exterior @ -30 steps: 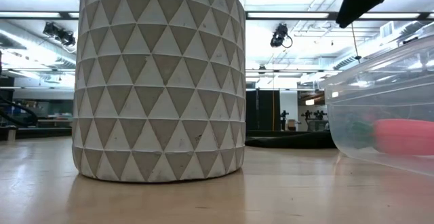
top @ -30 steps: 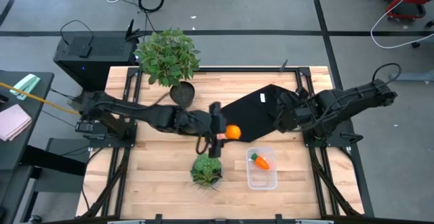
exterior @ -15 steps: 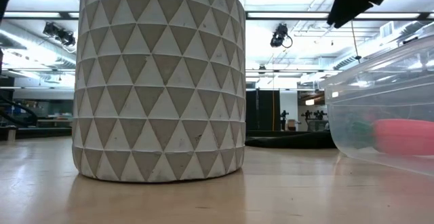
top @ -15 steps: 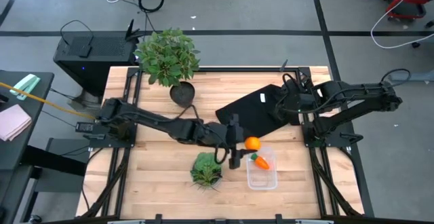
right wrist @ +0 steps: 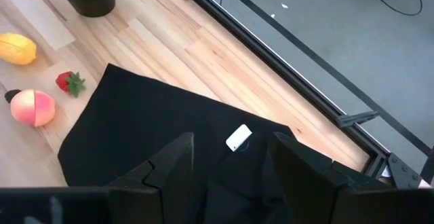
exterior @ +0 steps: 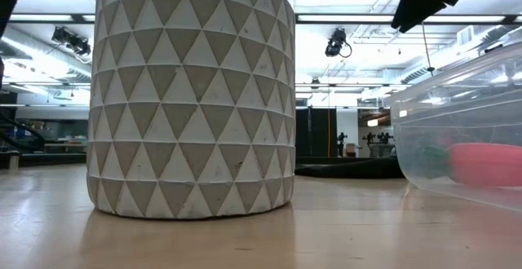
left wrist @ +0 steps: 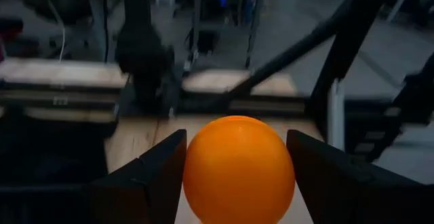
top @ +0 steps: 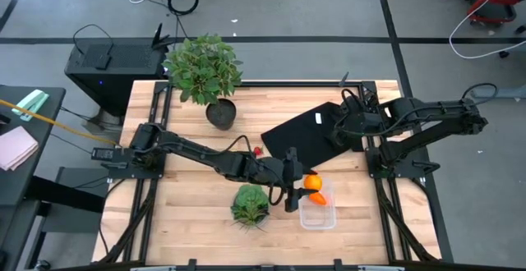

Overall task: Pick and placing Produce into tupperware
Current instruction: Put the orange into the transparent bin

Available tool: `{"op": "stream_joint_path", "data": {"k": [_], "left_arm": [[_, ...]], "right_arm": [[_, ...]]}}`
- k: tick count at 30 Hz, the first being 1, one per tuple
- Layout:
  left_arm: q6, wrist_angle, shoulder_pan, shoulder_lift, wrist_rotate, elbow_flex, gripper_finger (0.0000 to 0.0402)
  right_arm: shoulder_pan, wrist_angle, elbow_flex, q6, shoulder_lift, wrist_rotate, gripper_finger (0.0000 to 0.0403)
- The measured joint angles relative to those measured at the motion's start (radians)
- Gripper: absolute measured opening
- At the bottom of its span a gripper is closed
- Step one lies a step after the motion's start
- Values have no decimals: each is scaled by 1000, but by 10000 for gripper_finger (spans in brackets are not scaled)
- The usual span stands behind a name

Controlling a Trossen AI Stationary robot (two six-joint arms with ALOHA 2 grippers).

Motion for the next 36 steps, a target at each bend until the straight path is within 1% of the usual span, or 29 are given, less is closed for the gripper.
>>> {"op": "stream_joint_path", "data": {"k": [2,6,13,18,26,28,36], "left_arm": [[-4,5,6,12,38,-2,246],[-64,10,21,45,131,0,251],[-104,23,37,92,169,-1,247],[-105,12,39,105,169,-1,252],[-129,5,46,103,112,-1,249],[-155,4,47,103,112,-1,251],[-156,6,47,103,120,-1,246]], "right_arm": [[0,0,0,-2,0,0,205],[0,1,0,-2,0,4,205],[0,2,0,3,0,4,205],[0,7,0,7,0,4,205],[0,21,0,9,0,4,205],[0,28,0,9,0,4,205],[0,30,0,9,0,4,205]]}}
